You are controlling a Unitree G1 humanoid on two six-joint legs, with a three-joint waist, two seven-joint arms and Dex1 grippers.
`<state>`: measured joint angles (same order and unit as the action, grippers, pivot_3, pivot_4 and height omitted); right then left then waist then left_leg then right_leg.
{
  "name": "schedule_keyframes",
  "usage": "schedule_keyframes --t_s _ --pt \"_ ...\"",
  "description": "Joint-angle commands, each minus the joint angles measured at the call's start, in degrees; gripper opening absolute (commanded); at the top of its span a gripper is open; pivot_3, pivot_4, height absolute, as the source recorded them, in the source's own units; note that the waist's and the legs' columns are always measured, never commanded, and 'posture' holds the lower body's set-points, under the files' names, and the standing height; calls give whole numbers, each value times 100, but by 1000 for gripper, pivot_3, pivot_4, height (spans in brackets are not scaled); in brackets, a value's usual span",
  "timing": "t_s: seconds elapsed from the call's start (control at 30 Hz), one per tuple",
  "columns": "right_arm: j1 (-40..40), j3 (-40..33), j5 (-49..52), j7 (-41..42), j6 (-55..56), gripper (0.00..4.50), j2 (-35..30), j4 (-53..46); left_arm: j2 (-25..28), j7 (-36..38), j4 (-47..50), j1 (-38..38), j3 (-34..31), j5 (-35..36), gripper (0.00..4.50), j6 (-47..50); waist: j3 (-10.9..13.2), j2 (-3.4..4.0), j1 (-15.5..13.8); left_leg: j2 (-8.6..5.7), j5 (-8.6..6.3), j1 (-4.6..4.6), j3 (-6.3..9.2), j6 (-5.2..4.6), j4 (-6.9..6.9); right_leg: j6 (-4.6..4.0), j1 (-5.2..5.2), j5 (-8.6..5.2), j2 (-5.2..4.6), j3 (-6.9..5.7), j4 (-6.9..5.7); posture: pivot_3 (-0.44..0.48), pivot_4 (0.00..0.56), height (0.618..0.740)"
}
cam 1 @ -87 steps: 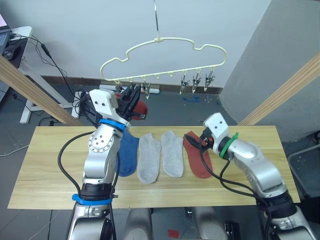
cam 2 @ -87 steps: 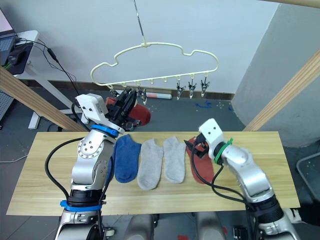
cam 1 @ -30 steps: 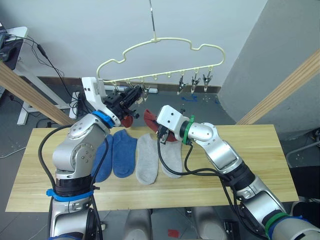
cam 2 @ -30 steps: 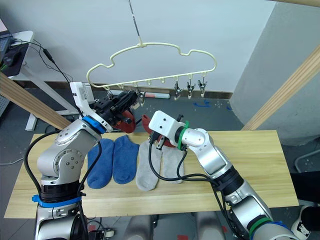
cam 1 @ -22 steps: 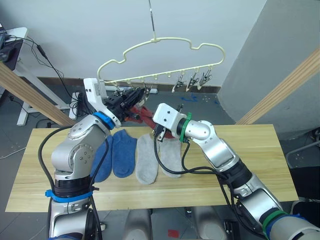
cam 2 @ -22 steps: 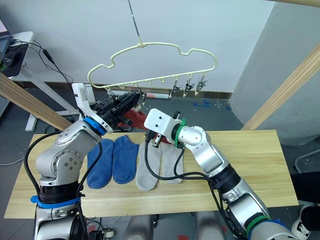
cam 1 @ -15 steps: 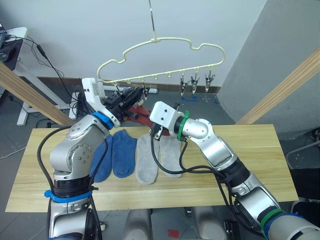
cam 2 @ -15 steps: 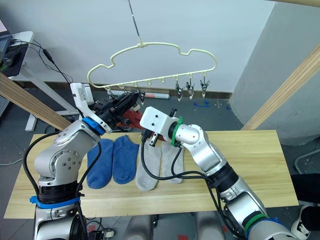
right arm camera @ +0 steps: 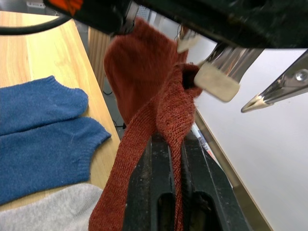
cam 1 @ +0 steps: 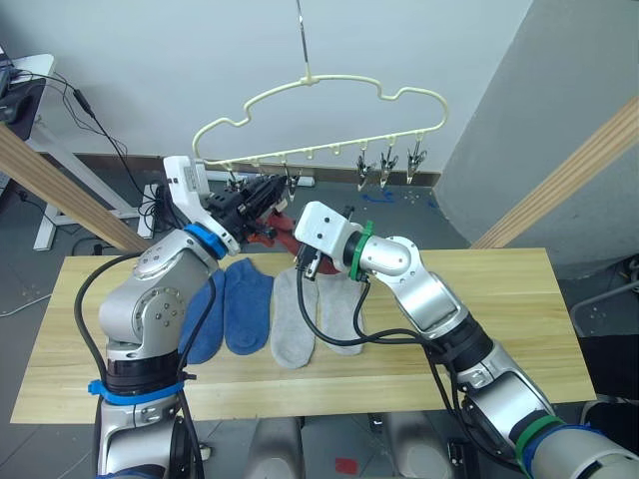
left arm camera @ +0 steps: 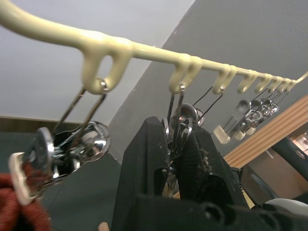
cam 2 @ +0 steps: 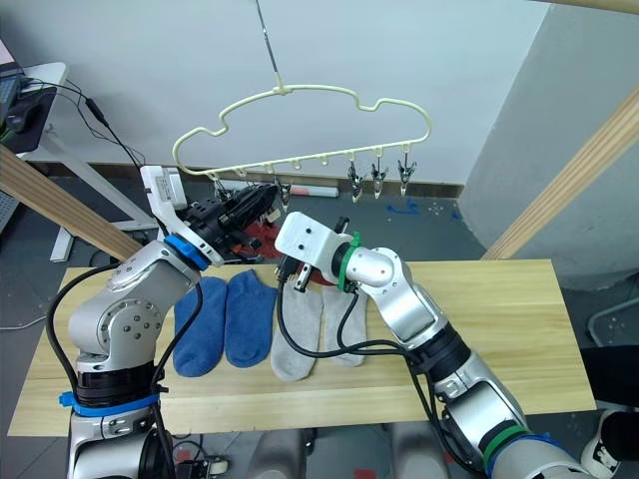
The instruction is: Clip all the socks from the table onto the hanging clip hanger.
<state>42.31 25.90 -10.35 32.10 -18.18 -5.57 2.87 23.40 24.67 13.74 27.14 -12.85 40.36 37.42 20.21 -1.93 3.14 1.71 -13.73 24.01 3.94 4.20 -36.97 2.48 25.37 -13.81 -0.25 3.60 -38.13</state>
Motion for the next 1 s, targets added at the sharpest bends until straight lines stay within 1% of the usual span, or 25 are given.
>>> schedule_keyframes --t_s 0.03,0.47,0.53,0.57,0.7,0.83,1.0 --pt "186 -168 64 -105 102 0 144 -109 59 79 215 -71 -48 65 275 -25 0 0 0 0 0 0 0 0 0 0 0 0 0 0 0 -43 352 735" --pt "250 -340 154 -169 64 0 288 -80 88 84 257 -152 -34 76 275 27 0 0 -1 0 0 0 1 0 0 0 0 0 0 -1 0 -41 350 735" --pt "247 -341 154 -164 57 0 288 -84 58 50 253 -139 -84 166 989 92 0 0 -1 0 0 0 2 0 0 0 0 0 0 -2 -1 -41 350 735" --pt "240 -338 152 -158 52 0 284 -91 78 74 264 -138 -79 162 1217 92 0 0 0 0 0 0 1 0 0 0 0 0 0 -2 -1 -42 347 735" --pt "176 -304 137 -109 33 0 241 -143 238 264 462 -232 -102 277 2421 240 0 0 4 0 0 0 1 0 0 0 0 0 0 -2 0 -43 342 735" --pt "114 -268 130 -62 29 0 195 -182 516 445 685 -404 -180 427 2421 378 0 0 7 1 0 0 2 0 1 0 1 0 0 -1 -1 -38 336 735" --pt "55 -242 122 -35 56 0 160 -219 854 564 851 -581 -268 394 2421 399 -1 -1 6 1 0 0 2 1 0 0 0 0 0 -1 -1 -29 331 735"
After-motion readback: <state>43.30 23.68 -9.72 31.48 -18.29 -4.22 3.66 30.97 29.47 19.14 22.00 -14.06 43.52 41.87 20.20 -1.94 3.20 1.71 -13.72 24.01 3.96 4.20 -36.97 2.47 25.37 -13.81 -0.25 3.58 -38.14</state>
